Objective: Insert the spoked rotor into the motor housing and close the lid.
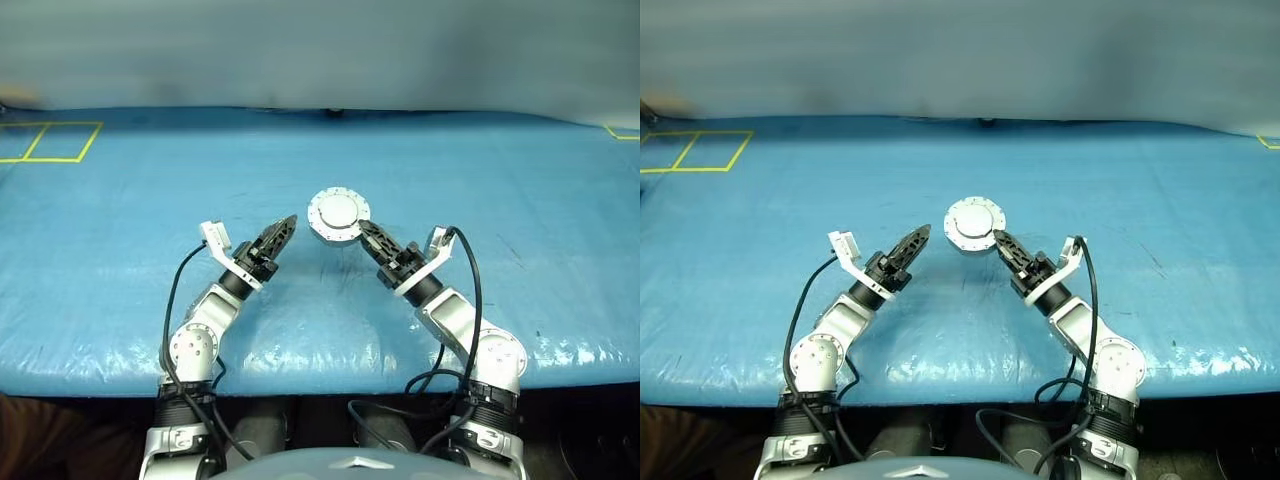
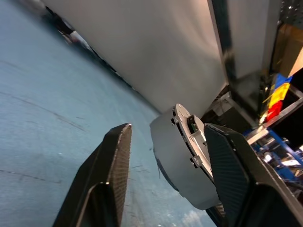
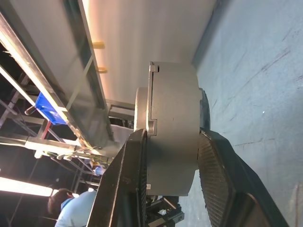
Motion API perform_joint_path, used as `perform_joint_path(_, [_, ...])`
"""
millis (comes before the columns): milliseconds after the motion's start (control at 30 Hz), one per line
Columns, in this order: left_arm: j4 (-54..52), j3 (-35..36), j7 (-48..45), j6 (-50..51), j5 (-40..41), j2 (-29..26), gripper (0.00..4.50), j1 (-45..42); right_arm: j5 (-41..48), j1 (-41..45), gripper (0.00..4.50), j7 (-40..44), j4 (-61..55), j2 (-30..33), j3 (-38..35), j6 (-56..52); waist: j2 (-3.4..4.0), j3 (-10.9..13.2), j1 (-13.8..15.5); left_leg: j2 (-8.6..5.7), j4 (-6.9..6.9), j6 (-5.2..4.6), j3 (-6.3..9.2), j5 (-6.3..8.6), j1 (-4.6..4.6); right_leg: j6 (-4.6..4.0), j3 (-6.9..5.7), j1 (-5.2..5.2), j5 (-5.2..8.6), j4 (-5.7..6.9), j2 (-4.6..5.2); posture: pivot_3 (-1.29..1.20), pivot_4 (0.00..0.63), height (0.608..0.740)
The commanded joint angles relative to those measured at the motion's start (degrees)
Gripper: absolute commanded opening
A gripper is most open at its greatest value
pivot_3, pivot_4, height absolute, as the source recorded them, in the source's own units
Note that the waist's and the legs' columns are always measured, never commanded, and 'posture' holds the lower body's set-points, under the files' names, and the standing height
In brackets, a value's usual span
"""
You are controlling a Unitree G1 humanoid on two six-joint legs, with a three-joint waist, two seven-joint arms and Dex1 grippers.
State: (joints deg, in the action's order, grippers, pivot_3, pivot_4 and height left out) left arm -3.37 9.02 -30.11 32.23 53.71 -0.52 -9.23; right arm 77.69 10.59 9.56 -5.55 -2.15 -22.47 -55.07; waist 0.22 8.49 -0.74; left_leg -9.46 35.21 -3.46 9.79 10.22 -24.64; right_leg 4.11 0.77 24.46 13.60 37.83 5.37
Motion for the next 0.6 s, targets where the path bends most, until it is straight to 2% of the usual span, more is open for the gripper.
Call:
perform_joint_path(33, [-2.6, 0.3, 0.3, 3.2, 3.2, -0.2, 4.29, 0.1, 3.7, 1.6, 1.15, 0.8, -3.4, -0.3, 1.7, 1.1, 0.0, 0.0, 0.0, 0.0, 0.0, 0.0, -0.01, 0.0, -0.01, 0.0, 0.02, 0.0, 0.0, 0.01, 0.0, 0.0, 0.15, 0.74])
perform_joint_path(67, [-2.6, 0.1, 0.2, 3.7, 3.6, -0.3, 4.49, 0.2, 3.8, 1.6, 1.15, 0.8, -3.5, -0.3, 2.0, 1.1, 0.0, 0.0, 0.0, 0.0, 0.01, 0.0, -0.02, -0.01, 0.0, -0.01, 0.04, -0.01, -0.01, 0.02, 0.0, 0.0, 0.15, 0.74])
perform_joint_path(600, [2.1, 1.1, 1.1, 7.8, 7.1, 3.0, 4.49, -2.8, 3.8, -1.2, 1.15, 1.3, -7.5, 0.9, 9.7, 0.7, 0.0, 0.0, 0.1, 0.0, 0.13, 0.01, -0.03, 0.0, 0.02, -0.02, 0.04, -0.02, -0.04, 0.05, 0.0, 0.0, 0.15, 0.74])
